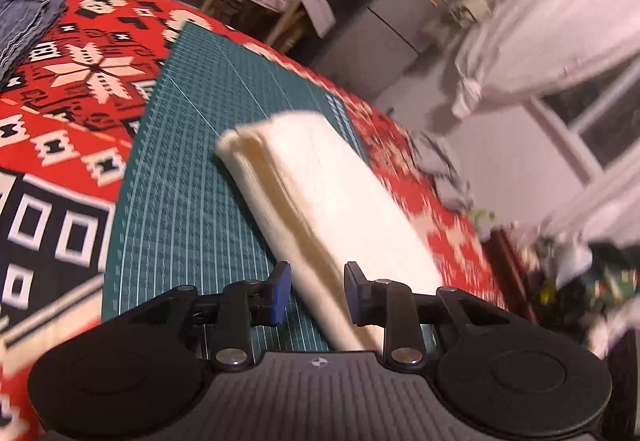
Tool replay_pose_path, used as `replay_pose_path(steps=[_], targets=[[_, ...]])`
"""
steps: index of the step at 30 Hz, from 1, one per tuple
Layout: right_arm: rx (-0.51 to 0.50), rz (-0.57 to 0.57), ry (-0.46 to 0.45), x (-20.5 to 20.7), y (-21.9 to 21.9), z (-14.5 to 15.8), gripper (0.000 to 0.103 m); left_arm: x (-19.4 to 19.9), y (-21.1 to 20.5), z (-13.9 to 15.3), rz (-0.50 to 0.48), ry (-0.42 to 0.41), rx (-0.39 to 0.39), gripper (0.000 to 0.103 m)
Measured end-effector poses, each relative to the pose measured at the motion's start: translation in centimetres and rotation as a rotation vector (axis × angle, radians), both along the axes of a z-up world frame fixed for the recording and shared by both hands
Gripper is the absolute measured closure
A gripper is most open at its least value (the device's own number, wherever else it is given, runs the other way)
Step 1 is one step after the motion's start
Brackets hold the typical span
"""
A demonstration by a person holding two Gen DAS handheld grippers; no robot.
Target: Fold clothes
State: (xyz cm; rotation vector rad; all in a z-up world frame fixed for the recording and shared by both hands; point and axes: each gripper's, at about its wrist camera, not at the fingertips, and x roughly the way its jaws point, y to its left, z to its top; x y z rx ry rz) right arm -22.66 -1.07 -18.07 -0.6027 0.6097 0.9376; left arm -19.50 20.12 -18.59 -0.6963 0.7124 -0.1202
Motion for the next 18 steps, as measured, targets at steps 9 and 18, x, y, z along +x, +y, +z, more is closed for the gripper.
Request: replay_pose_path(steps=[9,18], targets=[[0.038,-0.034,0.047,0.6,-0.3,0.1,0.096,5.4,4.0,-1.4,0.183,0.029,-0.119,0.078],[0.047,-0.027,0.097,0.8,-0.3,0.1,0.092,3.8,4.9,-2.1,0.181,-0.004,-0.102,0.094]])
